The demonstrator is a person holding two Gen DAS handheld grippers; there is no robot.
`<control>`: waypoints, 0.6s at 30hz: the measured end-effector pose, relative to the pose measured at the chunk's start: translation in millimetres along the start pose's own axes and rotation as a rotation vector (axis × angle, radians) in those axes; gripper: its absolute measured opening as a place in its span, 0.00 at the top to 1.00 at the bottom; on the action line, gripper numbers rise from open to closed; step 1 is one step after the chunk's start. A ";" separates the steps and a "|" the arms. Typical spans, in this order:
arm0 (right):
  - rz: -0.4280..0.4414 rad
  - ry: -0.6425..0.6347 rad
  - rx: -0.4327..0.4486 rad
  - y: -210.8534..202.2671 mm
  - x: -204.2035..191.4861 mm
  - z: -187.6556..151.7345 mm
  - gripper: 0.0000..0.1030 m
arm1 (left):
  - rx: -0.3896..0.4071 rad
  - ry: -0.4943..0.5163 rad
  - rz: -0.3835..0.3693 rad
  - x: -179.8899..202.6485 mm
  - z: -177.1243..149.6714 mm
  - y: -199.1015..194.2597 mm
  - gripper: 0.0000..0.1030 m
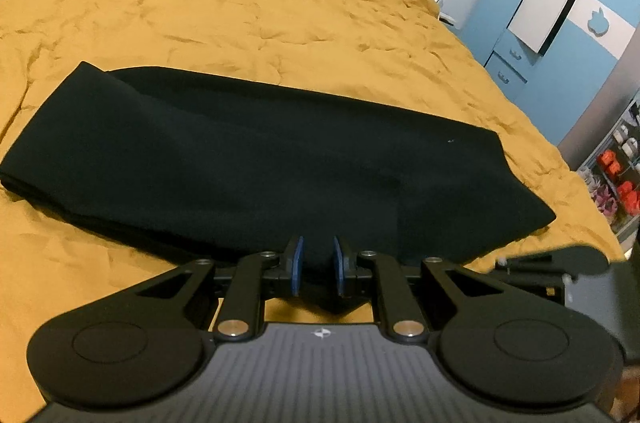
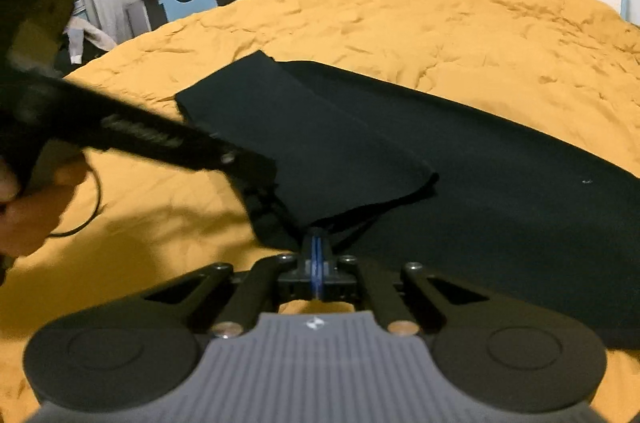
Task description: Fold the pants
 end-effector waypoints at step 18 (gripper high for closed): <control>0.151 0.639 0.011 22.7 58.8 17.2 0.65 | -0.055 0.016 -0.060 13.2 -7.1 13.9 0.84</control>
Point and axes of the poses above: each gripper's, at about its wrist camera, not at the fingertips, and y roughly the way its jaws point, x to its right, z to its top, the point moved 4 cm from there along y, roughly the way its jaws point, and after that the axes turned 15 degrees about y, right-handed, at the moved point
